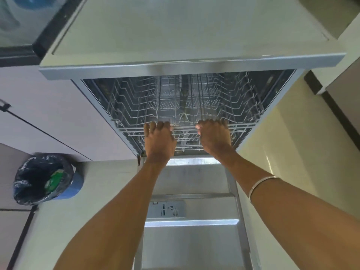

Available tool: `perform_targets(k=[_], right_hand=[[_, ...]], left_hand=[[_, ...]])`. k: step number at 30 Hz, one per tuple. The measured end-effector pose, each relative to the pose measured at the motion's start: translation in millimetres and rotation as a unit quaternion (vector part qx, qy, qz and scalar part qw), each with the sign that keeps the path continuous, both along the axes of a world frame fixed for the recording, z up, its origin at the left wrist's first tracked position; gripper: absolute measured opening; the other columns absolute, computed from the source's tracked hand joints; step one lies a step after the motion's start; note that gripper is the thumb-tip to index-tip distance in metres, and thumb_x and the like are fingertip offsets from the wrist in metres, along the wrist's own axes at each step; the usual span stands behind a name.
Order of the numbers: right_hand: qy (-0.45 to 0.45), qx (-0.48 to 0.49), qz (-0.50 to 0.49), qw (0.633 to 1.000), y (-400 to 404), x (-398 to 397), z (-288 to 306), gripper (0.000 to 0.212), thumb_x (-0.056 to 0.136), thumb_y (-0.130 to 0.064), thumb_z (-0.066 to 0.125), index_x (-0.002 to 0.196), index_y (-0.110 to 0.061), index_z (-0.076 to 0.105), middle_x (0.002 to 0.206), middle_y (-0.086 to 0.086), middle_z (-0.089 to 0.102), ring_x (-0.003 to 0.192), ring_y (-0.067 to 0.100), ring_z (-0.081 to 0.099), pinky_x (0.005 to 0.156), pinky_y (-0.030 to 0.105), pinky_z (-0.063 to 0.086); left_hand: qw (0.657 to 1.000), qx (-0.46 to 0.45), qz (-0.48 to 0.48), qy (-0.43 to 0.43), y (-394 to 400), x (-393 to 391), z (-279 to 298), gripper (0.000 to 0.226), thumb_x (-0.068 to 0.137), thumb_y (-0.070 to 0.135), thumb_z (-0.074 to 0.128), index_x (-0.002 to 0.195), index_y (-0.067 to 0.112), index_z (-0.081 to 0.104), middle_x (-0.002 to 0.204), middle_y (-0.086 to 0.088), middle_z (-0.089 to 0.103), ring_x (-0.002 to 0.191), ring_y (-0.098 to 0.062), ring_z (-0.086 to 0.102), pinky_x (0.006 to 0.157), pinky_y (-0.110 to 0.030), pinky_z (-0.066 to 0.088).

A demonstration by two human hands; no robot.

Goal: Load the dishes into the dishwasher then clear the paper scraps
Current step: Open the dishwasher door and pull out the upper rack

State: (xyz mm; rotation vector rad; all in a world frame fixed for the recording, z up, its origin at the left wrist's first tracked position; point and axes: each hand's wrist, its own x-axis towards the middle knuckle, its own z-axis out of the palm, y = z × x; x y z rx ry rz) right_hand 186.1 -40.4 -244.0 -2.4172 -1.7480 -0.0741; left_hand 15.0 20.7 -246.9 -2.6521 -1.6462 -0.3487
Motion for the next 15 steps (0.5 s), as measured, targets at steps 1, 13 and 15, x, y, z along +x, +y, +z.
perform_targets(k=[1, 13, 15], right_hand=[[-0.002, -0.002, 0.0, 1.0, -6.0, -3.1, 1.2, 0.033, 0.093, -0.012, 0.053, 0.116, -0.031, 0.068, 0.102, 0.0, 0.073, 0.092, 0.02, 0.065, 0.092, 0.033, 0.042], [0.051, -0.039, -0.011, 0.998, -91.1, -47.6, 15.9, 0.029, 0.097, -0.026, 0.048, 0.119, -0.031, 0.066, 0.115, 0.001, 0.07, 0.109, 0.024, 0.06, 0.102, 0.036, 0.033], [0.052, -0.04, -0.009, 0.998, -107.3, -53.0, 17.6, 0.028, 0.095, -0.025, 0.05, 0.116, -0.03, 0.068, 0.113, 0.002, 0.07, 0.107, 0.025, 0.061, 0.101, 0.037, 0.035]], left_hand=[[1.0, -0.002, -0.001, 0.006, -5.0, -3.8, 0.6, 0.031, 0.084, 0.023, 0.066, 0.113, 0.015, 0.063, 0.112, -0.003, 0.067, 0.111, -0.025, 0.056, 0.107, -0.046, 0.037], [0.998, -0.052, -0.006, 0.03, -81.4, -44.3, 7.2, 0.032, 0.085, 0.021, 0.059, 0.117, 0.018, 0.061, 0.12, -0.003, 0.066, 0.121, -0.027, 0.054, 0.112, -0.049, 0.031], [0.997, -0.071, -0.012, 0.023, -95.2, -50.9, 8.0, 0.032, 0.085, 0.021, 0.057, 0.117, 0.02, 0.062, 0.121, -0.002, 0.065, 0.122, -0.026, 0.053, 0.112, -0.049, 0.03]])
